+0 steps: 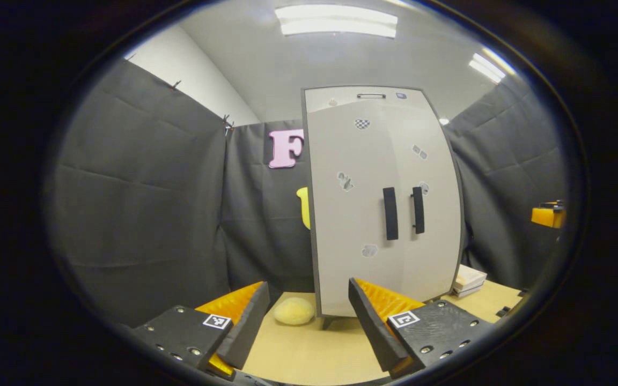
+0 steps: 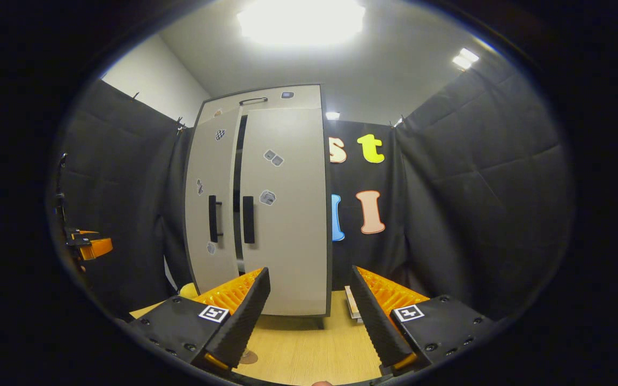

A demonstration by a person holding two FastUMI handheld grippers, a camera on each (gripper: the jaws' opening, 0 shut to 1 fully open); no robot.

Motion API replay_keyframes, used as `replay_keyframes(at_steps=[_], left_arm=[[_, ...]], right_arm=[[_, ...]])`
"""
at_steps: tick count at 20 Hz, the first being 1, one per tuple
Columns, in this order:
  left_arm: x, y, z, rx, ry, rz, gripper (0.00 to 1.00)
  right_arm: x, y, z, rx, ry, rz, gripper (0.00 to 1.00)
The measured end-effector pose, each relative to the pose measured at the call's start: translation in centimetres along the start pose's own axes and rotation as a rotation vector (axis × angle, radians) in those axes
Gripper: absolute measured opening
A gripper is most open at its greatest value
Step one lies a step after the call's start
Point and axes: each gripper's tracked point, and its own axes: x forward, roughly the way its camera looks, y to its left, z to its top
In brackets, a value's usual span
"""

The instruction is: Grasp the bottle in the cabinet with the left hand and place it on the coaster, then close the right door with the right hand and the left door with the left hand.

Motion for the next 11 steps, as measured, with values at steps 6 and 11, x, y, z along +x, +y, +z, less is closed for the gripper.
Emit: replay_keyframes(at_steps=[6,11], left_arm=[[-1.3,0.7,0.1,-0.013,-0.003,-0.001,0.92],[-2.1,1.6,-0.2,-0.019,0.007,0.007,0.90]], right_arm=[[-0.9,0.6,0.5,-0.004,-0.013,-0.003,0.92],[-1.6,0.7,0.6,-0.004,-0.013,-0.010,0.95]])
